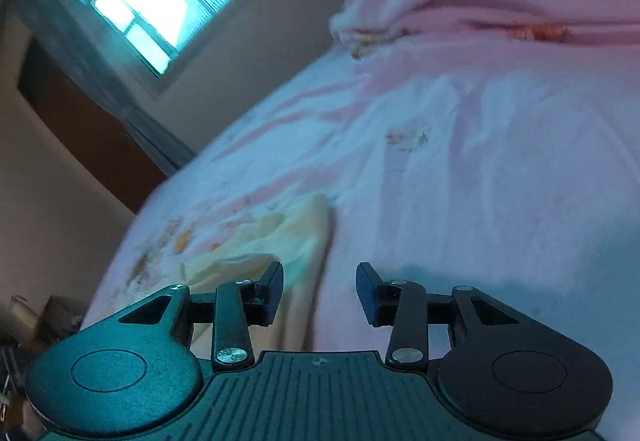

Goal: Fold small clothes

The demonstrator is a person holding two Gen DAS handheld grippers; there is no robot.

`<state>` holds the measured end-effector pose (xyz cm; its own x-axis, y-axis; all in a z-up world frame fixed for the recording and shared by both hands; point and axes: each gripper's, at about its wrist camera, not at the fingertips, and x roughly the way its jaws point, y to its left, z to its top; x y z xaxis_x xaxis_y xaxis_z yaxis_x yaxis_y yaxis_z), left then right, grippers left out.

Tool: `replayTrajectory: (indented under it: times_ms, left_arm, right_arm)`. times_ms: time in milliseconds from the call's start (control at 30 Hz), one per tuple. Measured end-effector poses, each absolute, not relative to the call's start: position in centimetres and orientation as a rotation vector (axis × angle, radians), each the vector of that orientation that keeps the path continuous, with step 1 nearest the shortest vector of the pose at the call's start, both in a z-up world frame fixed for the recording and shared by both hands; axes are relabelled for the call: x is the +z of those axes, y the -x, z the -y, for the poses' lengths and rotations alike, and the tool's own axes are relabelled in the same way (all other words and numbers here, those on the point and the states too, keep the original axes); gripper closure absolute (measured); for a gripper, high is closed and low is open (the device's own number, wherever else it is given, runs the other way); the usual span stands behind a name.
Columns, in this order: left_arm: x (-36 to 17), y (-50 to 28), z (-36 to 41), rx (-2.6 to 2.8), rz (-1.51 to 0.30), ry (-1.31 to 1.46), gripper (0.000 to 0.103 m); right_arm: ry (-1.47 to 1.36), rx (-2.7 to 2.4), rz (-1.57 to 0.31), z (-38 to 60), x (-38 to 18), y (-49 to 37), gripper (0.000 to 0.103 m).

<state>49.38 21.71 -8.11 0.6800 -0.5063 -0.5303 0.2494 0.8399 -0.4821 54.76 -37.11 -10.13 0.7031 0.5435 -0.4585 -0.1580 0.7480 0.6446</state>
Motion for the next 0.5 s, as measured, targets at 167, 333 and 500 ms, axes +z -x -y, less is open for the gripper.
replayTrajectory:
  times_ms: [167, 333, 500]
  left_arm:
    - [-7.6, -45.7, -18.2, -0.35, -0.585, -0.055, 0.052]
    - [-6.8, -46.8, -15.7, -0.381, -0.614, -0.268, 0.056]
    - [-8.3, -48.3, -12.8, -0.413, -0.643, -0.429, 0.062]
  right_arm:
    - [-0.594, 0.453, -0.663, 36.0, -9.8, -52.2, 0.062]
    - [-0.635, 0.464, -0.692, 34.7, -9.5, -51.9, 0.062]
    - [-0.673, 0.448, -0.705, 35.0, -9.9, -52.2, 0.062]
